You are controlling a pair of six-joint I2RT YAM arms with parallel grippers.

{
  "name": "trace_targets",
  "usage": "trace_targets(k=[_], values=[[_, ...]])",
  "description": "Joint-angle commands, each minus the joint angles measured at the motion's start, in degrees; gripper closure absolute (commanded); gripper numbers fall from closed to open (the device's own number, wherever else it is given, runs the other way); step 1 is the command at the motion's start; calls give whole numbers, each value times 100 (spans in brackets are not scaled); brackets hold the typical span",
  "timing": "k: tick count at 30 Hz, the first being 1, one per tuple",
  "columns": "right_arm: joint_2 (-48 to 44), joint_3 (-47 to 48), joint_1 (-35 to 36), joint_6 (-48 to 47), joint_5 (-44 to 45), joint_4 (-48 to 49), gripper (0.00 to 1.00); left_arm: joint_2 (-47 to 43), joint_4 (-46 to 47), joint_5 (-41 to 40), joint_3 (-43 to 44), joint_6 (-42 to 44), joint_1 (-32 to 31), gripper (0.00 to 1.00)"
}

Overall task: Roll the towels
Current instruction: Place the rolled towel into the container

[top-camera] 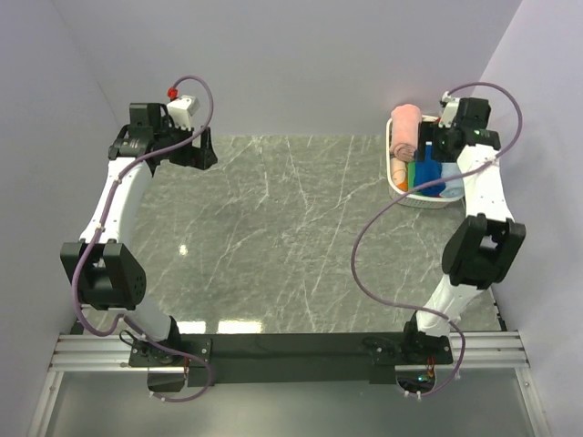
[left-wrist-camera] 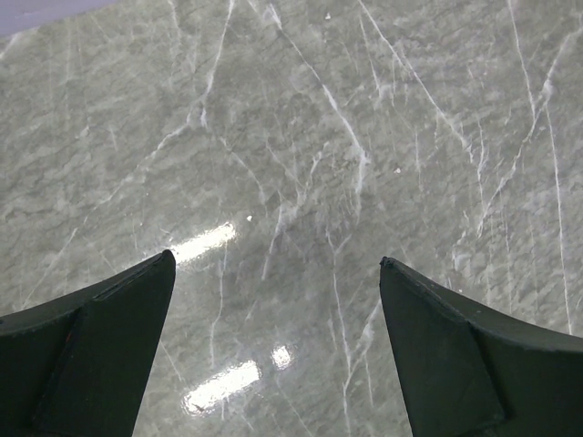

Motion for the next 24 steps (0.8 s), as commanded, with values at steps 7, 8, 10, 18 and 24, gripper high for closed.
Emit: trace_targets(k=[7,8,10,18,24], values=[[-1240,-746,356,-647,-2387,-1060,8,72,-53,-202,-72,-161,25,1],[-1356,-976,601,-744,-2369,-947,8,55,-53,-263,-178,-152,16,1],[-1741,-1740,901,-999,-2168,-762,8,-15,-18,-386,-624,-99,-2,1],[-2639,-3902,2280,-781,-1957,205,7,-1017,500,-790,-2813,174,-229,1],[-2921,-4450,2677,-482,-1772,548,7,-1712,729,-835,-3791,182,-388,1]])
